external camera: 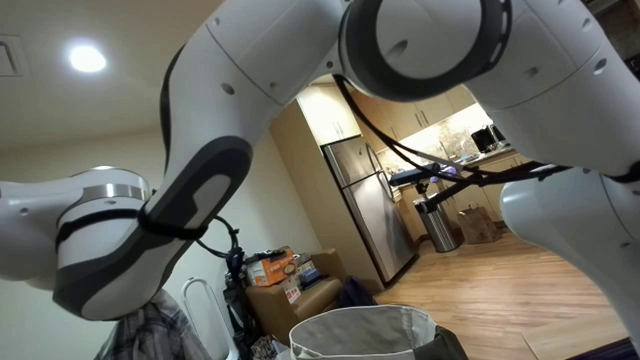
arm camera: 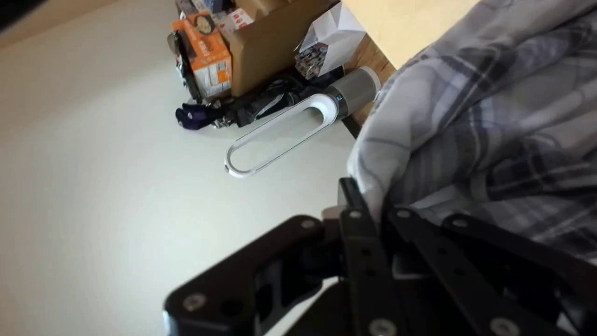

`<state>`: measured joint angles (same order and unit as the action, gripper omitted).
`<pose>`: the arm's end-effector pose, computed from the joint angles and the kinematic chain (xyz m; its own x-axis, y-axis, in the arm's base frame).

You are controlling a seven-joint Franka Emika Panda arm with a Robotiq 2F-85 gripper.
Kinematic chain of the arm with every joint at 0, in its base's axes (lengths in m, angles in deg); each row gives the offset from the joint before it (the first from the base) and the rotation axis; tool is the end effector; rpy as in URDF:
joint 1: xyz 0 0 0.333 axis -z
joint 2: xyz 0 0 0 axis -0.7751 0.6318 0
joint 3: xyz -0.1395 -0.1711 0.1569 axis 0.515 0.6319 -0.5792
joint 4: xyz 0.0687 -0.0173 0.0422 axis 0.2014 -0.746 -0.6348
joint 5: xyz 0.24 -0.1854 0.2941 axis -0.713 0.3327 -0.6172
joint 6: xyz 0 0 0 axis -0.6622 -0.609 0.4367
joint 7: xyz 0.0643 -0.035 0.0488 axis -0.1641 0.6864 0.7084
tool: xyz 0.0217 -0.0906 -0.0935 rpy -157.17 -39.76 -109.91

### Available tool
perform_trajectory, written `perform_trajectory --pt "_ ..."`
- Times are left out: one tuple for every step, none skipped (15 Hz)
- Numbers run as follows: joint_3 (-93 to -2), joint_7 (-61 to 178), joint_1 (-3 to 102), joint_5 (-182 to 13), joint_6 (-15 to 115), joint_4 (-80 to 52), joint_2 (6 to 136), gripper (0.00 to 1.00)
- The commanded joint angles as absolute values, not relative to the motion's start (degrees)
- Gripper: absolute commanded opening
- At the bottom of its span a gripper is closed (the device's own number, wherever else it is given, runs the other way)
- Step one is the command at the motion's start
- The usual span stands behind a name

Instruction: Move all the clothes from the couch and put them in the carrier bag

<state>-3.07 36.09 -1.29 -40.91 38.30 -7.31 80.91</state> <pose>0.7104 0.0905 0.4743 0.8544 0.2985 0.4253 -0.1833 -0.5927 0.7843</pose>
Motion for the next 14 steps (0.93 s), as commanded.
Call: perform_trajectory --pt "-0.26 28.42 -8.25 -38.91 36.46 -21.33 66.73 0.03" --pt "0.77 26.28 -9.95 -38.62 35.27 -23.71 63.71 0.03" --pt "1.78 23.79 -11.75 -38.1 33.44 -25.87 60.66 0.03" --pt "2.69 21.02 -13.39 -37.38 31.66 -27.71 57.66 0.03" --pt "3.37 18.0 -14.92 -36.54 30.1 -29.52 54.67 0.03" --pt "-8.29 21.96 -1.78 -37.27 31.09 -23.84 61.37 0.05" --pt "-8.1 20.53 -2.44 -37.52 30.4 -25.82 59.04 0.05" --pt "-8.11 20.07 -2.64 -37.85 30.48 -27.31 57.32 0.05" --pt "-8.2 19.81 -2.59 -38.06 30.71 -28.24 56.27 0.05" --pt "-8.21 19.77 -2.58 -38.21 30.85 -28.73 55.74 0.05" --pt "-8.2 19.76 -2.6 -38.27 30.91 -28.93 55.55 0.03" --pt "-9.91 22.75 -0.3 -39.53 31.38 -26.01 58.43 0.03" --pt "-14.18 23.85 4.11 -41.67 31.16 -23.54 59.0 0.03" --pt "-18.11 24.85 8.45 -44.23 29.58 -20.1 58.88 0.03"
